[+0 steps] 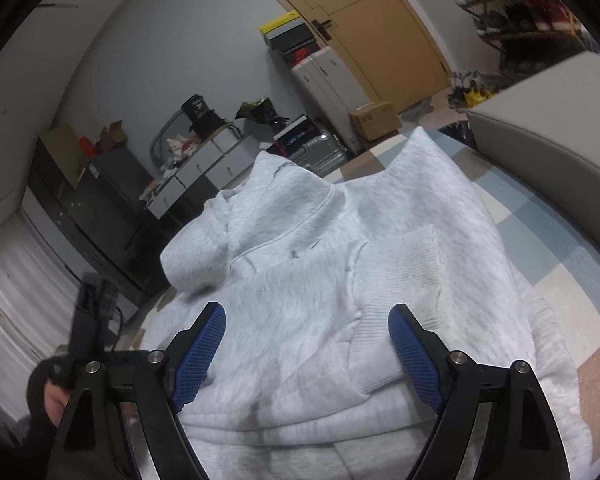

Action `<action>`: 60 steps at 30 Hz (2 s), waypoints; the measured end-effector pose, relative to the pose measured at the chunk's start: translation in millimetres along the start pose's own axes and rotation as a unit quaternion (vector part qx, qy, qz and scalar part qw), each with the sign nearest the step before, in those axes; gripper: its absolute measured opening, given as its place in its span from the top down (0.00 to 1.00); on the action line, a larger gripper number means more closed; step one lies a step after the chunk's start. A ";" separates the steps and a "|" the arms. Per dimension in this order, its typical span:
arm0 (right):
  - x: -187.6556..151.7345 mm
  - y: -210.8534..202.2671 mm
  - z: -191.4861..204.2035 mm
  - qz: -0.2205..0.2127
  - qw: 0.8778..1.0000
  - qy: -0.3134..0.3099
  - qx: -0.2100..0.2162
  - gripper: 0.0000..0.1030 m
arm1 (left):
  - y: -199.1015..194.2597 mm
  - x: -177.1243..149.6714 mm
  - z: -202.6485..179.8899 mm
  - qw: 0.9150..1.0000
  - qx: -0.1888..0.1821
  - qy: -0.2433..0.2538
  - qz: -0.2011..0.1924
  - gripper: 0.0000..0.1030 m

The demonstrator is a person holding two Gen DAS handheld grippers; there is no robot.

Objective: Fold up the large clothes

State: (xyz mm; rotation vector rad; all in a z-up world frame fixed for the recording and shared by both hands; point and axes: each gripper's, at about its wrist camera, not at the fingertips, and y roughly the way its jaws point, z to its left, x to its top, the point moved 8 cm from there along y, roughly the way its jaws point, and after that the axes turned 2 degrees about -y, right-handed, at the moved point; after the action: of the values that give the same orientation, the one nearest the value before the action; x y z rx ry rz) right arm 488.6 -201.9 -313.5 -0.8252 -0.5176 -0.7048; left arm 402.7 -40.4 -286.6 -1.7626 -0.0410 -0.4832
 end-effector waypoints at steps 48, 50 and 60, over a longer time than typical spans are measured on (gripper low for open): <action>3.6 -40.0 -39.2 -0.034 0.992 0.077 -0.090 0.12 | 46.8 221.0 190.9 0.981 0.065 -0.182 -0.023 0.34; 3.3 -39.5 -35.6 -0.034 0.993 0.069 -0.086 0.12 | 40.9 212.5 185.8 0.982 0.030 -0.187 0.010 0.85; 1.1 -38.9 6.7 -0.041 0.999 -0.011 -0.034 0.17 | -149.4 196.1 41.6 0.960 0.123 0.083 -0.237 0.93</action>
State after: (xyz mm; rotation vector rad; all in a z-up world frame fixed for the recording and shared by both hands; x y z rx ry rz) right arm 459.7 -215.6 -290.3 -0.8802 -0.5509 -0.7929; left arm 551.7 -8.1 -88.4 -1.4557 -0.3967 -0.9303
